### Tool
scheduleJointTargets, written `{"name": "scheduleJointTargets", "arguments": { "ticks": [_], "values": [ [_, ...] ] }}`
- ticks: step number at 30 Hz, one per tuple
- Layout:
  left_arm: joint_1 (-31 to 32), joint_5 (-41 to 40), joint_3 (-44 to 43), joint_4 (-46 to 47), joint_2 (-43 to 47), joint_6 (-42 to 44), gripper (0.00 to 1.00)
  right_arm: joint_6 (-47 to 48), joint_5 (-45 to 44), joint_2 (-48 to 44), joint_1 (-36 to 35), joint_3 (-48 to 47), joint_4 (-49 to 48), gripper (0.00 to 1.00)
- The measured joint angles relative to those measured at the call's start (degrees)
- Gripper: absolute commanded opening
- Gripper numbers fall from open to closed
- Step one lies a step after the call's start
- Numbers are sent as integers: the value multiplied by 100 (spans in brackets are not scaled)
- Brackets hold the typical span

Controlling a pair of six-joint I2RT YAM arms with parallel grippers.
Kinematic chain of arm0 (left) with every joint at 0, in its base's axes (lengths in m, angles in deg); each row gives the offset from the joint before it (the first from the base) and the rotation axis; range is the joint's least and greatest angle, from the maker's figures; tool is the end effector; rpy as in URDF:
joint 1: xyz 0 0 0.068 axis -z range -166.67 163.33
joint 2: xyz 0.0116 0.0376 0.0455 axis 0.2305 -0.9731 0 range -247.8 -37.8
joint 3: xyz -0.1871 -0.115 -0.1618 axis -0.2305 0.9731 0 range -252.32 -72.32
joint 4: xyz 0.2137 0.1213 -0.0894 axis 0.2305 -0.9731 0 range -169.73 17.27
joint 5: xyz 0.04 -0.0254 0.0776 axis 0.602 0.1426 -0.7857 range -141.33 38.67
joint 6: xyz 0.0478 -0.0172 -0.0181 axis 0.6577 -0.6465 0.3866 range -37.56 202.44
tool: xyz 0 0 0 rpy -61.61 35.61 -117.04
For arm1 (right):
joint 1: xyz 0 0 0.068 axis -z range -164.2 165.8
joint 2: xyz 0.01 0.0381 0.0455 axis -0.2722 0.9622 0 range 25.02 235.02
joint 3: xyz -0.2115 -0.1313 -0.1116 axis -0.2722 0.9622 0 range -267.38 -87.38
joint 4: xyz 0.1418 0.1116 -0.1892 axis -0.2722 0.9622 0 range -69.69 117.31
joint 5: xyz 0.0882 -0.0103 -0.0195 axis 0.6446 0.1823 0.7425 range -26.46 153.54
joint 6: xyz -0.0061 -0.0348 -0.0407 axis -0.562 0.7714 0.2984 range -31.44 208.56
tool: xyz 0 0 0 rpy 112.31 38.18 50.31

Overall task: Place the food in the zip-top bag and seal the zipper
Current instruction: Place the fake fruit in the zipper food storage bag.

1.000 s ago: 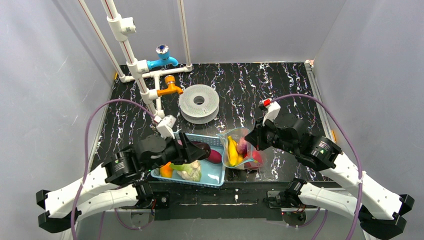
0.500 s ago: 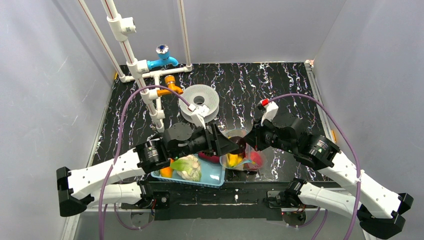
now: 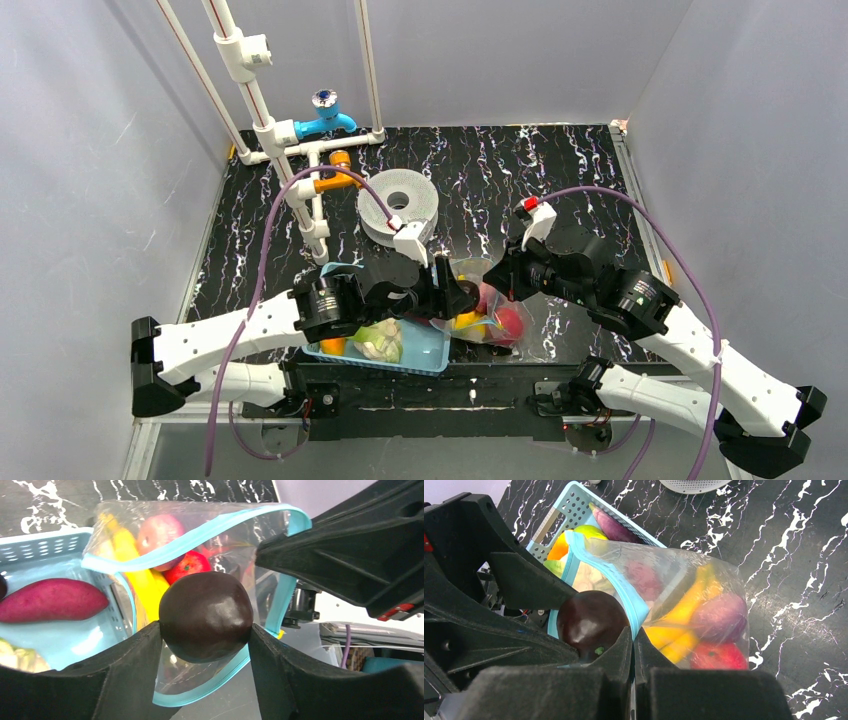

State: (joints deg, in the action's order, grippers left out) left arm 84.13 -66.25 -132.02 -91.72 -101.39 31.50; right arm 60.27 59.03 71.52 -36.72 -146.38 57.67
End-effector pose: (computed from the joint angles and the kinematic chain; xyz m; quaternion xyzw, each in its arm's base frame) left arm 0.0911 -0.2339 0.3510 0.0718 0.8262 -0.4261 0.3614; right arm 0.1019 0.1283 0.3706 -0.1560 0.8278 0.3234 0.4311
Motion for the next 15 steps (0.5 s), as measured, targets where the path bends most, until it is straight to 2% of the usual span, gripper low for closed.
{"name": "scheduleJointTargets", "arguments": {
  "ticks": [1, 4, 15],
  "values": [
    [4, -37, -15, -70, 2, 28, 77, 0, 0, 0, 0, 0, 0, 1],
    [9, -125, -83, -205, 26, 83, 82, 0, 0, 0, 0, 0, 0, 1],
    [20, -212, -118, -363, 485, 155, 83, 7, 0, 0, 0, -2, 0, 1]
  ]
}}
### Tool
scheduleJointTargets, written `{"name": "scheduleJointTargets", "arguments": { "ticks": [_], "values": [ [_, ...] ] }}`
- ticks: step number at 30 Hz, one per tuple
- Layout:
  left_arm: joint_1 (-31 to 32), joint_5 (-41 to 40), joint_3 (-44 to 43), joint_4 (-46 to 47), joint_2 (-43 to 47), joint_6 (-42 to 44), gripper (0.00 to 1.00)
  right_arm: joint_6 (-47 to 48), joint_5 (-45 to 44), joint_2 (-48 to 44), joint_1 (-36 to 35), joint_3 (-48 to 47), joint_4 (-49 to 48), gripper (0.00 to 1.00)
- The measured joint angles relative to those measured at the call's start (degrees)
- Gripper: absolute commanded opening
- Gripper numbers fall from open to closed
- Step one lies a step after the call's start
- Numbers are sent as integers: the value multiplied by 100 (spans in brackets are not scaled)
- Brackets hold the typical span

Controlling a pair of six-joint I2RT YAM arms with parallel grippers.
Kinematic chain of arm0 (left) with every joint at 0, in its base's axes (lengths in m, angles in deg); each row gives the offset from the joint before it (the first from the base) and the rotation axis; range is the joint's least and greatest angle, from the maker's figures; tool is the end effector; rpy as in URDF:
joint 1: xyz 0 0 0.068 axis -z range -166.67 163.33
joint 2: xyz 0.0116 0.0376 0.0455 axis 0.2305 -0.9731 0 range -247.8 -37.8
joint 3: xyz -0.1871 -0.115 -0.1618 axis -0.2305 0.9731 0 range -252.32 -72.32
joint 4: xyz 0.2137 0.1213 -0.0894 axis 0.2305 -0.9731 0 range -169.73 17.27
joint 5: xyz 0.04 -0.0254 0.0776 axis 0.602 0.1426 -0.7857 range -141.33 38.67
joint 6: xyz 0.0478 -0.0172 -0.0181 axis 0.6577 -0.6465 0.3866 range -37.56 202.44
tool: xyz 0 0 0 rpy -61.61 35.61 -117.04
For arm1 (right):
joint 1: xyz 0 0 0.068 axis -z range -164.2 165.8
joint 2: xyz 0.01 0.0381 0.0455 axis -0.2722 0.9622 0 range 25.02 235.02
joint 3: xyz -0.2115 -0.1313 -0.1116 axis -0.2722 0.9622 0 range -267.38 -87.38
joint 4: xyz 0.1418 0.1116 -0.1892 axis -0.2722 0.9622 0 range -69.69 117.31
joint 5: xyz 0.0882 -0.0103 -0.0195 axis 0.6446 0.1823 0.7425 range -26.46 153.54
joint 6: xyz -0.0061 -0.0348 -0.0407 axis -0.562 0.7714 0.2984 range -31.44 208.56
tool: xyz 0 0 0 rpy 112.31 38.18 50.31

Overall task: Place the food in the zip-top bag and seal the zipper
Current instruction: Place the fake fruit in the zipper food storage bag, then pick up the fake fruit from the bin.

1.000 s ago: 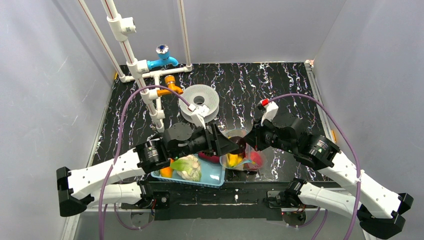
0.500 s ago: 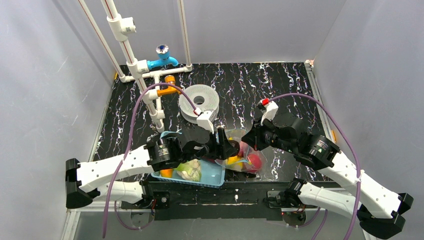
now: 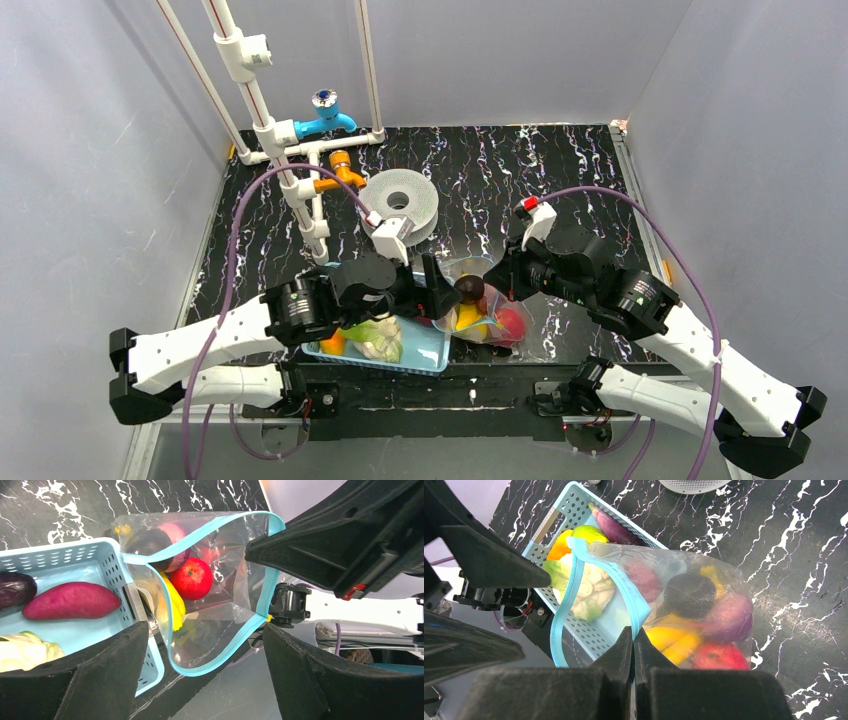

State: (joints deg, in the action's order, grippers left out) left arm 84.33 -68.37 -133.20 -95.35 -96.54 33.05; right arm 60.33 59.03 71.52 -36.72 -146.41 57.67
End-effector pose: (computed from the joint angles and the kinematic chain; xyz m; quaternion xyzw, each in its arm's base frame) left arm 0.0836 -0.2110 0.3705 0.0694 0.8139 -0.4288 0.3859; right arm 0.1018 0.1283 0.3708 -0.1563 0.8276 0.3233 0.4314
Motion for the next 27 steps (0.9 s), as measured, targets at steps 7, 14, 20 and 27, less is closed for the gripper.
{"name": "scheduleJointTargets", "arguments": {
  "ticks": [7, 14, 20, 27],
  "values": [
    [0, -391, 4, -654, 868, -107, 84, 13, 0, 15, 0, 2, 0, 1],
    [0, -1084, 57, -2004, 2092, -584, 83, 22, -22, 48, 0, 0, 0, 1],
    [0, -1659, 243, -3552, 2643, -1276, 83, 37, -24, 50, 0, 0, 0, 1],
    [0, -1961, 640, -4695, 1919, -1926, 90, 37, -17, 149, 0, 0, -26, 1]
  ]
}}
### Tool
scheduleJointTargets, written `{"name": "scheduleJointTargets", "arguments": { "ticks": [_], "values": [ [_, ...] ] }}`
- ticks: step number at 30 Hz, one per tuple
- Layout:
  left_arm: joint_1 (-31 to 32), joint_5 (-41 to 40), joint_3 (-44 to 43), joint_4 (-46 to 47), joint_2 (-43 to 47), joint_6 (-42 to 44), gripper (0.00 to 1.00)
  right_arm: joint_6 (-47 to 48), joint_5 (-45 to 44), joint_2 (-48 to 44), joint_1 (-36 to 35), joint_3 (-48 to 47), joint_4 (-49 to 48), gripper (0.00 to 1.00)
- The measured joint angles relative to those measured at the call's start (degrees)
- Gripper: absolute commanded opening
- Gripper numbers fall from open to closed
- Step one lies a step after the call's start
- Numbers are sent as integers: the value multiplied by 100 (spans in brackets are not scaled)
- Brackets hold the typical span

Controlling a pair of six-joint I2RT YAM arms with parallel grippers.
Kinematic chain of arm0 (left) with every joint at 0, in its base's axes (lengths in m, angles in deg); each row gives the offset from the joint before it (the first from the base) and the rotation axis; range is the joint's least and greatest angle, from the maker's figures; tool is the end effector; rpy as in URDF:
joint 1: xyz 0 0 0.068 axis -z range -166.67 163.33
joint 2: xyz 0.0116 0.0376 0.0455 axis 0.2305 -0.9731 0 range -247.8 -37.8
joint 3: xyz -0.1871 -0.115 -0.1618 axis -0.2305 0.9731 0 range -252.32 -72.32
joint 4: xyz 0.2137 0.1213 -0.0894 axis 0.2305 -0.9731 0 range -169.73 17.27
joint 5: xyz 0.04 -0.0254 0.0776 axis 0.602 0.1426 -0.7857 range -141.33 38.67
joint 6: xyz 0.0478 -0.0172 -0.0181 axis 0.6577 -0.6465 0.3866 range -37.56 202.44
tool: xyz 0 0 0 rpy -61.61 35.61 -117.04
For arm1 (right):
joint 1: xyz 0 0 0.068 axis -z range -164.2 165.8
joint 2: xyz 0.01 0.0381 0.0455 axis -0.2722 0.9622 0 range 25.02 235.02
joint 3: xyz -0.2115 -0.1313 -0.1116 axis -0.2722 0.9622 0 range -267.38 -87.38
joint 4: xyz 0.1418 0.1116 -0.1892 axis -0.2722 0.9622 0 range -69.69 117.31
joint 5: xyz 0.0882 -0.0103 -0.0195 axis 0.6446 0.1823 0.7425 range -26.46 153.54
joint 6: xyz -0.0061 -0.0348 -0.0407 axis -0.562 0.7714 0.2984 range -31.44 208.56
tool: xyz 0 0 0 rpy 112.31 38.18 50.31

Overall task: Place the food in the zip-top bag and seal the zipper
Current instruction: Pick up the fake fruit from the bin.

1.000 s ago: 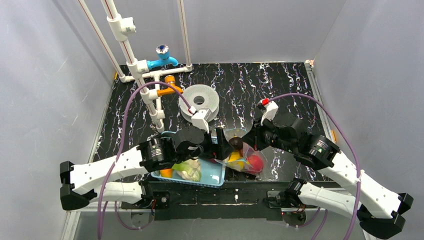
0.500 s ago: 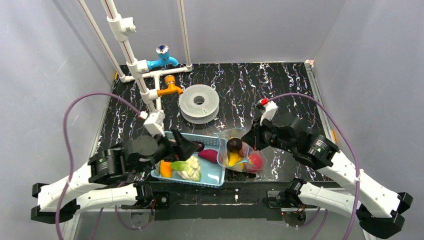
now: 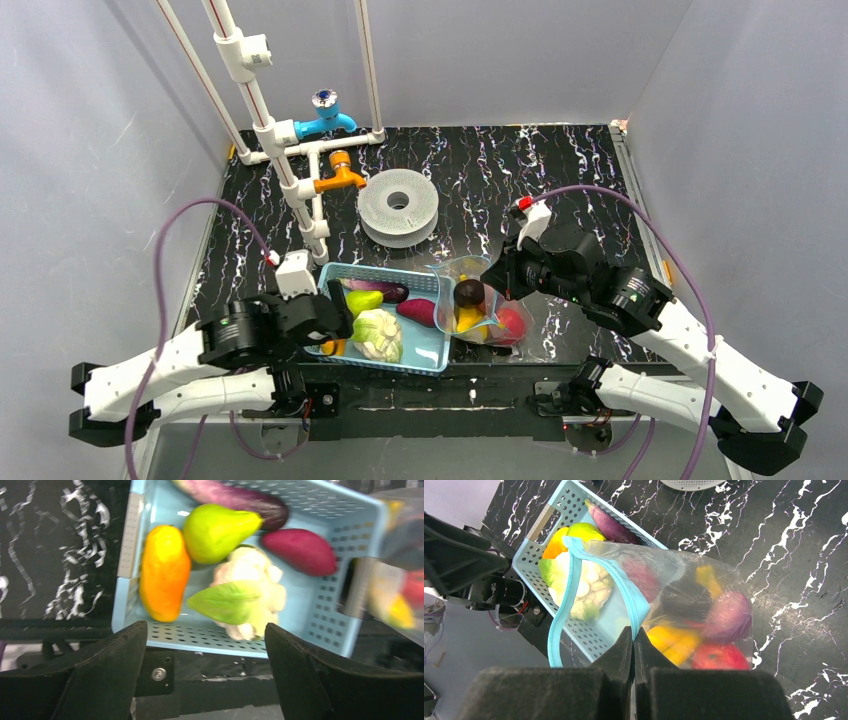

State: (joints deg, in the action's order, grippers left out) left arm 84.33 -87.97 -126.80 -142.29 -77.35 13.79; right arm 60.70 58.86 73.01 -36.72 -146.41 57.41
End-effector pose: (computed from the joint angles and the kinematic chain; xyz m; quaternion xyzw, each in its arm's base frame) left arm 0.0516 -0.0848 0.3191 -0.0769 0.9062 -0.1674 0.3806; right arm 0.1061 0.1337 0.3674 -0.1598 0.8327 0.3149 0.4265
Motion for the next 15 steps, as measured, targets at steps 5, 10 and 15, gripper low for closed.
{"name": "scheduleJointTargets", "arguments": {
  "ticks": [5, 10, 15],
  "values": [
    [0, -214, 166, -396, -872, -675, 78, -2, 20, 11, 0, 2, 0, 1],
    [-120, -310, 337, -426, -1058, -896, 59, -4, 20, 0, 0, 0, 2, 1],
    [-643, -170, 599, -81, -1021, -387, 49, -7, 28, -7, 0, 0, 0, 1]
  ]
}}
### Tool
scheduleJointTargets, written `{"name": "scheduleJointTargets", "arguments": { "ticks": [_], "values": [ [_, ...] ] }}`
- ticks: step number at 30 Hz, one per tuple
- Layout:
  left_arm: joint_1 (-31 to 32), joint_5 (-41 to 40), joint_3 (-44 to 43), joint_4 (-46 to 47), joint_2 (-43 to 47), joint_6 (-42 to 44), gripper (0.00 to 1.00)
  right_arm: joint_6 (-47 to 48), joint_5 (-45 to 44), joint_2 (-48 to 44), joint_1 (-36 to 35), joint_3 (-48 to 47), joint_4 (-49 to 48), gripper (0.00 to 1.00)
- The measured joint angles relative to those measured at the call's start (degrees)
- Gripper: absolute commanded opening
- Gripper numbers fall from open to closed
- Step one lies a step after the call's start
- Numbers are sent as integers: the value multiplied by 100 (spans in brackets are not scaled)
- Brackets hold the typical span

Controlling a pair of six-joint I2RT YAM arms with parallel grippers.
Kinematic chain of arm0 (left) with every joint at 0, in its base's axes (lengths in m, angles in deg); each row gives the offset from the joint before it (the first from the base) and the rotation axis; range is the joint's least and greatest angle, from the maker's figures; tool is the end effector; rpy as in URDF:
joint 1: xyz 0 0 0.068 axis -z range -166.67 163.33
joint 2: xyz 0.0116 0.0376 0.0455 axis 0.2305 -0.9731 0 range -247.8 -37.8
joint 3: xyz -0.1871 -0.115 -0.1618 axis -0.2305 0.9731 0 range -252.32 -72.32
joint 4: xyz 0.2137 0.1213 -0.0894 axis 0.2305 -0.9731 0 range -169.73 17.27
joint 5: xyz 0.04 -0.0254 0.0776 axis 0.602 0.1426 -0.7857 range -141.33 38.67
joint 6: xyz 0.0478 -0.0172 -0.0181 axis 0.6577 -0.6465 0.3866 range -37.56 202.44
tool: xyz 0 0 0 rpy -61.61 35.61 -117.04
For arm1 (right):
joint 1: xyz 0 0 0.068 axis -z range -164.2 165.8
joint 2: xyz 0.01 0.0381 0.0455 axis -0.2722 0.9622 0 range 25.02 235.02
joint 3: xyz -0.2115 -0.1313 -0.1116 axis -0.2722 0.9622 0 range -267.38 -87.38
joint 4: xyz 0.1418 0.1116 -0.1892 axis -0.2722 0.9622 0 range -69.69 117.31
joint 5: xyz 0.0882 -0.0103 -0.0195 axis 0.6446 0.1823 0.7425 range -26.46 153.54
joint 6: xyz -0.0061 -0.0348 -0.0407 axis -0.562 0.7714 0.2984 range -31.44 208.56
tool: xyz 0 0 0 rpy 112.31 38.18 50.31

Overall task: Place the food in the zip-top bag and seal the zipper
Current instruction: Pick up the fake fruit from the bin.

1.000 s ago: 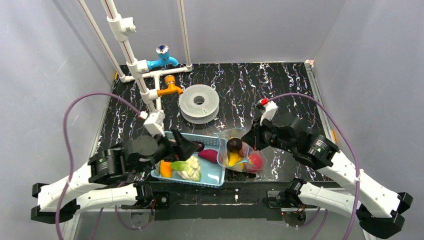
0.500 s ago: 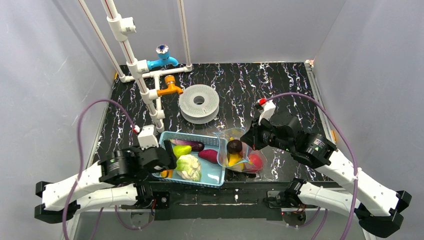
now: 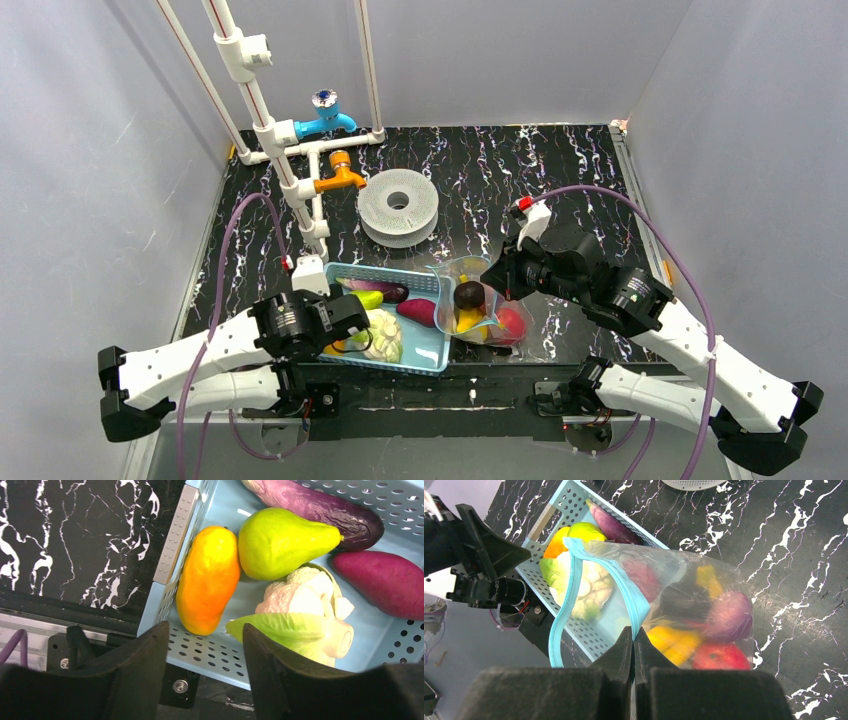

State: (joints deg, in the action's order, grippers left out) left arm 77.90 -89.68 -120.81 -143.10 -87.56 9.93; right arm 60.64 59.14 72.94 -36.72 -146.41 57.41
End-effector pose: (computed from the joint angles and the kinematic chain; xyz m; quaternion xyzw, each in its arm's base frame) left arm 0.0748 -0.1059 0.2729 -0.1168 0.9265 -0.0216 0.3569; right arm 0.1058 0.1335 0.3676 -0.1606 0.8323 0.3171 0.4254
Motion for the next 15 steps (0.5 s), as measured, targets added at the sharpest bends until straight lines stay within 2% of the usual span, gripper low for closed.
{"name": "scheduleJointTargets", "arguments": {
  "ticks": [6, 10, 15],
  "values": [
    [-911, 588, 133, 752, -487, 1049, 45, -17, 15, 0, 0, 0, 2, 1],
    [-1014, 776, 140, 1093, -1241, 1467, 46, -17, 13, 0, 0, 2, 2, 1],
    [-1023, 741, 140, 1102, -1908, 1670, 53, -17, 9, -31, 0, 2, 4, 1]
  ]
}}
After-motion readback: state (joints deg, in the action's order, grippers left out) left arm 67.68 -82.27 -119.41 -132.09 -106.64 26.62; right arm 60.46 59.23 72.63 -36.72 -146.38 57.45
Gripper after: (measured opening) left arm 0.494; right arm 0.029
